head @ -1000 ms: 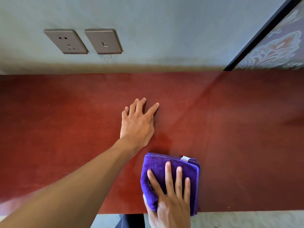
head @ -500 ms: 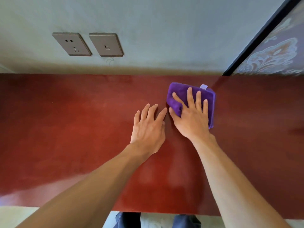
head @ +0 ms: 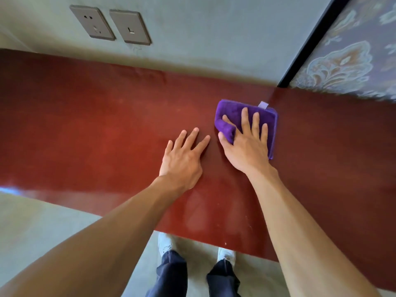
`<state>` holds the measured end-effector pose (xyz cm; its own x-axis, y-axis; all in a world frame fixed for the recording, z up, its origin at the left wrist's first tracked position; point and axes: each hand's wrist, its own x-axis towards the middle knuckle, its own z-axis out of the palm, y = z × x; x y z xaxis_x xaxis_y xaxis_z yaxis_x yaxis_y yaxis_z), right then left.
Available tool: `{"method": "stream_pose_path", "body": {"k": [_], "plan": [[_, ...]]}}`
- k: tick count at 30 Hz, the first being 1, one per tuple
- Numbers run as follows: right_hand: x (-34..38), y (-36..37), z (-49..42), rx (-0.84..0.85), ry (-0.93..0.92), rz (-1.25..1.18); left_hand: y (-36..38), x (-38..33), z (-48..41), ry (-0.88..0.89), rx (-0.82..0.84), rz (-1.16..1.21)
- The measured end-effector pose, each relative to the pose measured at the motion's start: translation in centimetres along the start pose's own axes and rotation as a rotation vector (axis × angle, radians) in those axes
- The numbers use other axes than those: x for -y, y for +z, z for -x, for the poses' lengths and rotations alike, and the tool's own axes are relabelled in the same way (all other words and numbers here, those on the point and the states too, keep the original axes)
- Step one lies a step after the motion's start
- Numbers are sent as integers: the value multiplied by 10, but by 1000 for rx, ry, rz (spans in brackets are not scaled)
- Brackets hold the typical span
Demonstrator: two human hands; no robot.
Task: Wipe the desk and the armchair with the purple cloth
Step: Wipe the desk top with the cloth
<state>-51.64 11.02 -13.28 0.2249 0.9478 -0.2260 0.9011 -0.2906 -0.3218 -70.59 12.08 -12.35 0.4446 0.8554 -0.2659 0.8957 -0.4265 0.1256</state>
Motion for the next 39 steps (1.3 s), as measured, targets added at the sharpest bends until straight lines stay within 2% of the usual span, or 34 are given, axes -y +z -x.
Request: {"method": "stream_pose_path", "body": {"k": [4, 9, 15, 19, 22, 25, 29, 33, 36, 38, 39], "plan": [[-2, 14, 70, -34, 28, 35, -6, 0, -6, -19, 28, 45], [25, 42, 155, -70, 151, 34, -2, -6, -2, -33, 14, 81], [61, 70, 216, -85, 198, 12, -6, -6, 1, -5, -4, 115], [81, 85, 238, -103, 219, 19, -10, 11, 31, -27, -168, 274], [99, 92, 231, -107, 230, 15, 1, 34, 79, -134, -292, 309], [115, 91, 201, -105, 165, 14, 17, 49, 118, -231, -292, 321], [132, 80, 138, -102, 66, 24, 22, 56, 134, -177, -339, 375], [138, 66, 93, 40, -29, 56, 3, 53, 117, -17, -442, 515], [120, 48, 97, 98, -121, -128, -13, 44, 90, 123, -356, 544], [98, 34, 109, 14, -98, -294, -16, 34, 71, 149, -223, 469], [85, 27, 113, -52, -67, -309, -13, 28, 64, 148, -163, 350]]}}
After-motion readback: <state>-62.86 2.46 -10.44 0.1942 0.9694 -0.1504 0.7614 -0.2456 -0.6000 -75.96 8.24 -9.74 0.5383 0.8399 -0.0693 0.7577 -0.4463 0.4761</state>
